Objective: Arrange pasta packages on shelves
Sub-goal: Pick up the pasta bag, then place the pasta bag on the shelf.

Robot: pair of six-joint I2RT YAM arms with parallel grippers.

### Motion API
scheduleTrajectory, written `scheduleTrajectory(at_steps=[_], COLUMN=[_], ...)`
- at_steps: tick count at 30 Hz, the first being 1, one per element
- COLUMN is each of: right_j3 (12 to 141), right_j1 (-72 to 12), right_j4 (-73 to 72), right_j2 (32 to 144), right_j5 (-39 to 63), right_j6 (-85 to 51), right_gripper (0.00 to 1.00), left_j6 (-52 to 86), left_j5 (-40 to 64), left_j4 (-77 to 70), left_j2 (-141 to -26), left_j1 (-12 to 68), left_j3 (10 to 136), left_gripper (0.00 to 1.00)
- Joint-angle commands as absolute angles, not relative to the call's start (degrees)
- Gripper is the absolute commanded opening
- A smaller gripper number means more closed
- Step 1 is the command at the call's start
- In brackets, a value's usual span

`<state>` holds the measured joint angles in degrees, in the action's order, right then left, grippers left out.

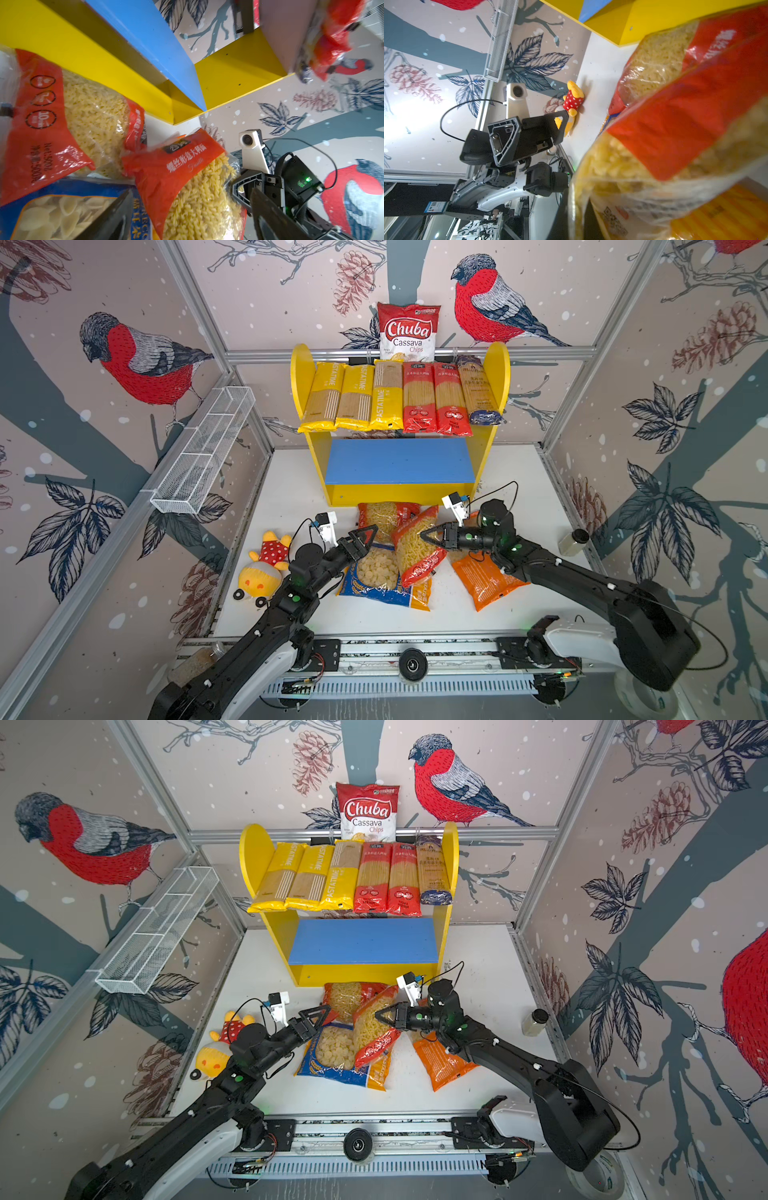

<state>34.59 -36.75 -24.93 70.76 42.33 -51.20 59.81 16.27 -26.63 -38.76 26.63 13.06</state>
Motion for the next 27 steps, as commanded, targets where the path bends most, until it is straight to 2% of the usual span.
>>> scheduleTrajectory(at_steps=[1, 7, 13, 17, 20, 27], right_j3=[36.38, 41.22, 48.21, 53.81, 57.08, 67.32], right_j1=[-38.15, -40.27, -40.67, -41.2, -41.57, -40.94], right_j4=[-40.77, -50.32, -61.3, -68.27, -73.17, -75.71], right_j2=[69.78, 71.43, 83.31, 92.2, 97.21, 109.41], right_j5=[38.59, 32.27, 29.01, 27.56, 25.35, 23.49], right_j6=[-54.35, -52.11, -51.2, -52.39, -52.91, -56.72], right_gripper=[0.0, 0.0, 0.0, 0.0, 0.0, 0.0], left_j6=[60.83, 66.59, 74.71, 76.84, 75.83, 68.69], left_j5=[14.71, 20.12, 24.05, 25.8, 26.74, 25.64], left_j4=[-31.62, -38.69, -60.93, -70.2, -72.38, -65.06], left_j2=[-36.91, -38.08, -48.38, -56.43, -59.52, -59.42], left_j1=[25.24, 18.95, 12.57, 10.37, 9.08, 6.68], left_j3=[13.04, 11.39, 11.61, 13.63, 14.65, 16.27], left_gripper=[0.91, 0.93, 0.94, 0.94, 0.94, 0.94])
